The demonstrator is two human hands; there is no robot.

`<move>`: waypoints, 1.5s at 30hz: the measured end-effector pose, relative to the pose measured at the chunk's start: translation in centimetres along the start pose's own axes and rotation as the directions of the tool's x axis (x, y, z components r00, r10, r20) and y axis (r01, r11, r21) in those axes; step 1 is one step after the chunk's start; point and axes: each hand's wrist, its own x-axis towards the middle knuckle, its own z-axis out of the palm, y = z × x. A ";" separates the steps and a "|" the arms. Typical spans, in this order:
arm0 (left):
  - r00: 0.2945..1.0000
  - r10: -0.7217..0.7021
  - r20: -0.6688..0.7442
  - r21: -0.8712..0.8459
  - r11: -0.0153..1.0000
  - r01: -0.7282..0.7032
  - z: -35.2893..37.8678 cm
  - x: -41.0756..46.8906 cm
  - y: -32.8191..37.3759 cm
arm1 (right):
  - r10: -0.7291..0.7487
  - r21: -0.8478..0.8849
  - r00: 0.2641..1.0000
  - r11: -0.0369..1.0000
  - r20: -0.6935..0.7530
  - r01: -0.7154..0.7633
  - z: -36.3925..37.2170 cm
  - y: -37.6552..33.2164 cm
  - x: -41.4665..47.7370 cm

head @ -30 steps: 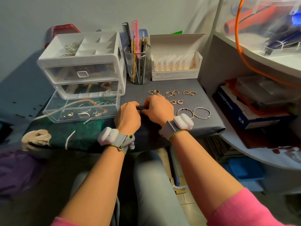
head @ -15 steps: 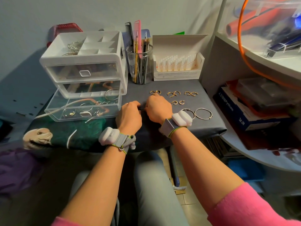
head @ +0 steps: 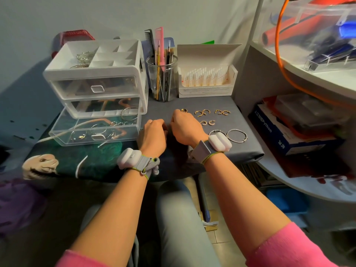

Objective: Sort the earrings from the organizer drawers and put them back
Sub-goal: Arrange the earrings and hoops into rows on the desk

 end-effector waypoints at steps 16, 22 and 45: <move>0.990 -0.138 -0.026 -0.344 0.931 0.121 0.2 0.5 0.7 | 0.177 0.234 0.954 0.965 -0.243 -0.120 -1.2 4.1 0.4; 0.987 -0.160 -0.003 -0.432 0.890 0.143 0.7 0.9 1.2 | 0.261 0.238 0.928 0.951 -0.265 -0.199 -1.9 7.7 0.0; 0.991 -0.126 -0.046 -0.086 0.989 0.122 2.3 2.1 4.1 | 0.553 0.199 0.807 0.831 -0.208 -0.519 -3.7 13.8 -0.7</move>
